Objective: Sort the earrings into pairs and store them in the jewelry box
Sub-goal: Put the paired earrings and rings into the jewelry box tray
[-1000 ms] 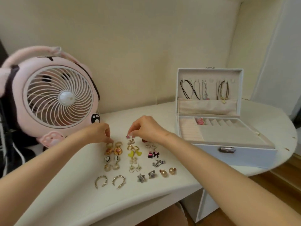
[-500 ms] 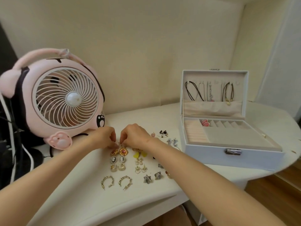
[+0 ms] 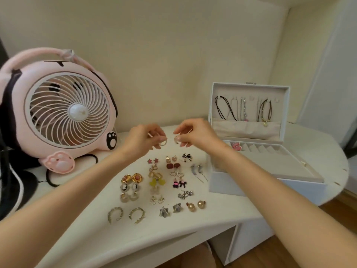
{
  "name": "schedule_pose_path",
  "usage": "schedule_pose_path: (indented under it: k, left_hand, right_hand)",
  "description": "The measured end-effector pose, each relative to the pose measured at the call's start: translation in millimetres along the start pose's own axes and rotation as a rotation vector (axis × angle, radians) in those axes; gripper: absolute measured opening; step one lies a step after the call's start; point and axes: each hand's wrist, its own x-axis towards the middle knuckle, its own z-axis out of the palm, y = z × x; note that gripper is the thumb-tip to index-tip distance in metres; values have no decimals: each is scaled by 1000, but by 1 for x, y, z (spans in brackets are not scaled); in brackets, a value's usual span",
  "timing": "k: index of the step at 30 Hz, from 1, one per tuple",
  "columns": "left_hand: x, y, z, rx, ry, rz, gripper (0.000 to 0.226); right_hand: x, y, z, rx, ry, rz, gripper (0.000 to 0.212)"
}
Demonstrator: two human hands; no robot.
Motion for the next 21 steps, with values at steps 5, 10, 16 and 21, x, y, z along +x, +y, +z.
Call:
schedule_pose_path:
  k: [5,10,16,21]
  left_hand:
    - [14,42,52,-193,-93,44,8]
    - [29,72,101,-204,-167,119,15]
    - [48,85,133,-112,-139,156,16]
    - [66,91,142,-86,-157,136,17]
  right_hand:
    - [-17,26,-63,-11,96,121,14]
    - [-29,64,-101,94,228,217,11]
    - [-34,89,-125,40,352,280,14]
    - [-24,106,-134,-201,415,243,26]
